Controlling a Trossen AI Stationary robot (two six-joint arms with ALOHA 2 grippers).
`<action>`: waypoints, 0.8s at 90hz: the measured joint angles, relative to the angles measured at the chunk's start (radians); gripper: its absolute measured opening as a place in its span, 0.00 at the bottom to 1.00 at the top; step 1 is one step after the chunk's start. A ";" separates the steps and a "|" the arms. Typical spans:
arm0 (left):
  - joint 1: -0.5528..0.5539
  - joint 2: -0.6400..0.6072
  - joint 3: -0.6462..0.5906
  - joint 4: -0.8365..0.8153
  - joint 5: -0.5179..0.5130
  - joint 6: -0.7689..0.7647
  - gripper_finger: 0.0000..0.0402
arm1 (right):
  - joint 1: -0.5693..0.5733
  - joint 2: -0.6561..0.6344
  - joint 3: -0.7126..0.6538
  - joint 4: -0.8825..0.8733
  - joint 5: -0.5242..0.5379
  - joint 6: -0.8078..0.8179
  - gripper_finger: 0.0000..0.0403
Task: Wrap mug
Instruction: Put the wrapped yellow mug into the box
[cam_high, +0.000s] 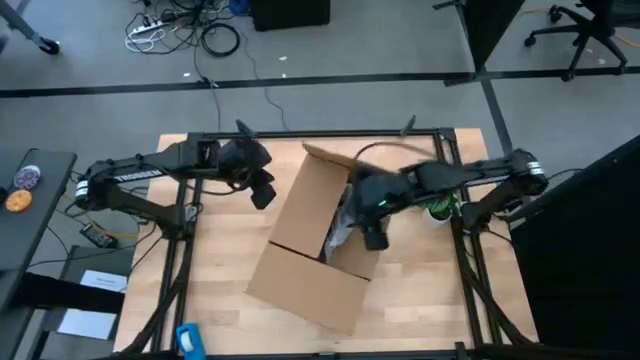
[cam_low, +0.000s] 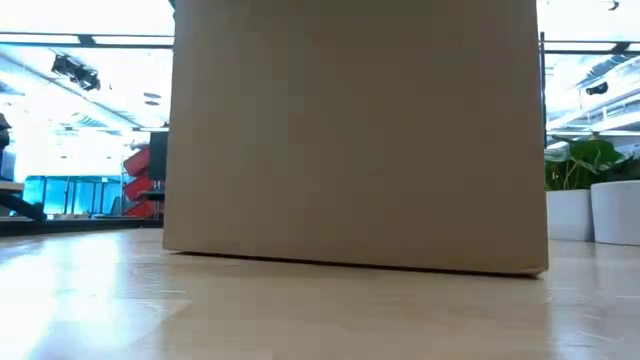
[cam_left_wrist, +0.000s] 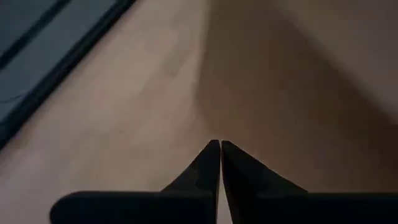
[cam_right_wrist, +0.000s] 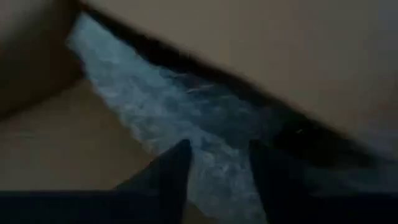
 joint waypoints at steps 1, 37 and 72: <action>-0.003 0.000 0.000 0.010 0.008 0.002 0.00 | 0.000 0.012 -0.002 0.001 -0.001 0.003 0.24; -0.108 0.000 0.000 0.191 0.111 0.023 0.00 | -0.017 0.269 0.050 -0.046 0.081 -0.038 0.10; -0.234 -0.001 -0.027 0.144 0.032 0.207 0.00 | 0.136 -0.051 0.123 -0.253 0.121 0.029 0.13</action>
